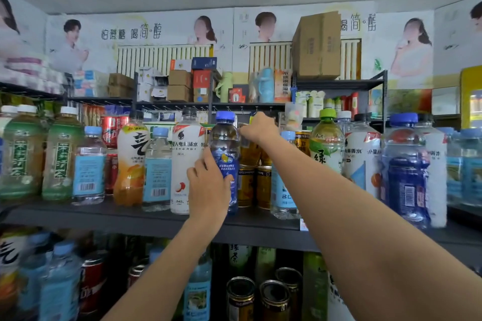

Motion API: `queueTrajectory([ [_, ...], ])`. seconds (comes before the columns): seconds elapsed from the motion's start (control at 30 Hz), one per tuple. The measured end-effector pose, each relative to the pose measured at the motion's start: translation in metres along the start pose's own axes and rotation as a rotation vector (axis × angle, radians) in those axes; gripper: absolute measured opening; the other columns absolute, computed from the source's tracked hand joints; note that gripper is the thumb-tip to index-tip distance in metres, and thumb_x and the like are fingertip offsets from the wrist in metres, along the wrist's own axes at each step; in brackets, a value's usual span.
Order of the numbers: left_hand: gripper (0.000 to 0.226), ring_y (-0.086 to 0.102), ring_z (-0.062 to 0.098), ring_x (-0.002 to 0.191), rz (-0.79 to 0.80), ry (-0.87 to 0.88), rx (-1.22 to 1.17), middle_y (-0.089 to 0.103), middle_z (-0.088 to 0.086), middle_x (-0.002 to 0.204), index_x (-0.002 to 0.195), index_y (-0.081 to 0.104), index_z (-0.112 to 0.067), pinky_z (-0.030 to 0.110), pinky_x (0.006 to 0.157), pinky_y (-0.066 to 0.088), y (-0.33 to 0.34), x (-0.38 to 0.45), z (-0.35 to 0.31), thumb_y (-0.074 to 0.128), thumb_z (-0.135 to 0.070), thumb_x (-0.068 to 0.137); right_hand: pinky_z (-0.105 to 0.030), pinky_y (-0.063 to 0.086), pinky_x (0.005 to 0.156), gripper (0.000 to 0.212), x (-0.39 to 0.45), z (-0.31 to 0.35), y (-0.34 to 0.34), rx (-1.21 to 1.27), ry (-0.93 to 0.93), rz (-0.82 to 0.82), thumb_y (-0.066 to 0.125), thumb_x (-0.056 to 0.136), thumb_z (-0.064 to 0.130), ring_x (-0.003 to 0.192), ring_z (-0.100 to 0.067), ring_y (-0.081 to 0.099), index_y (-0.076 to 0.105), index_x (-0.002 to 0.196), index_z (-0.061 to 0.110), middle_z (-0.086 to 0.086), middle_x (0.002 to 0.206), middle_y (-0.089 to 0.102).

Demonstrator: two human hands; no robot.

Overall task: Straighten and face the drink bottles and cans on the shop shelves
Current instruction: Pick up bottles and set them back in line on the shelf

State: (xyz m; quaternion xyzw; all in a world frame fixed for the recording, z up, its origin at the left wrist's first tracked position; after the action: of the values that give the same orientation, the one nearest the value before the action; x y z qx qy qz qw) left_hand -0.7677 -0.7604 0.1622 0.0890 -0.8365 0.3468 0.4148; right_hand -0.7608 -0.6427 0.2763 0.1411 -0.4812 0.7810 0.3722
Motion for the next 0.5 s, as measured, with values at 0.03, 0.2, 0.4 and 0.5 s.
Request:
queueTrajectory([
  [0.03, 0.077, 0.032, 0.028, 0.125, 0.001, 0.006, 0.002, 0.032, 0.014, 0.142, 0.147, 0.0, -0.005, 0.034, 0.103, 0.031, 0.0, 0.0, 0.0, 0.049, -0.032, 0.095, -0.034, 0.043, 0.073, 0.025, 0.003, -0.002, 0.004, 0.011, 0.004, 0.013, 0.059, 0.087, 0.025, 0.09, -0.027, 0.051, 0.043, 0.096, 0.007, -0.013, 0.098, 0.053],
  [0.2, 0.076, 0.033, 0.027, 0.123, 0.003, 0.013, 0.028, 0.032, 0.013, 0.14, 0.147, -0.001, -0.005, 0.033, 0.099, 0.033, 0.0, -0.001, 0.001, 0.047, -0.034, 0.095, -0.034, 0.04, 0.072, 0.027, 0.01, -0.005, 0.014, -0.011, -0.018, 0.018, 0.061, 0.088, 0.029, 0.096, -0.031, 0.054, 0.046, 0.09, 0.008, -0.013, 0.098, 0.058],
  [0.4, 0.077, 0.034, 0.025, 0.122, -0.003, 0.024, 0.079, 0.032, 0.012, 0.14, 0.147, -0.004, -0.006, 0.031, 0.099, 0.033, 0.001, -0.001, 0.002, 0.044, -0.037, 0.096, -0.041, 0.041, 0.094, 0.036, 0.014, -0.004, 0.03, -0.129, -0.099, -0.075, 0.058, 0.091, 0.025, 0.111, -0.035, 0.051, 0.049, 0.115, 0.0, -0.02, 0.118, 0.056],
  [0.5, 0.077, 0.033, 0.024, 0.122, -0.006, 0.024, 0.075, 0.033, 0.011, 0.139, 0.147, -0.005, -0.007, 0.031, 0.098, 0.034, 0.001, -0.001, 0.002, 0.045, -0.037, 0.096, -0.038, 0.034, 0.099, 0.044, 0.011, -0.007, 0.034, -0.169, -0.127, -0.111, 0.056, 0.092, 0.026, 0.122, -0.035, 0.041, 0.045, 0.127, 0.0, -0.02, 0.129, 0.047],
])
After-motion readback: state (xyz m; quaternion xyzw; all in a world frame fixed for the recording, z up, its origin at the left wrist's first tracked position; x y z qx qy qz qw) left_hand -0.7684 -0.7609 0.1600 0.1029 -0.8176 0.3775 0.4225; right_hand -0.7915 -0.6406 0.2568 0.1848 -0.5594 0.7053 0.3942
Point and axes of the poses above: each hand's wrist, its own x-axis towards the middle knuckle, its own y-axis out of the palm, z = x × y, the point moved 2 cm from there along x, towards the middle knuckle
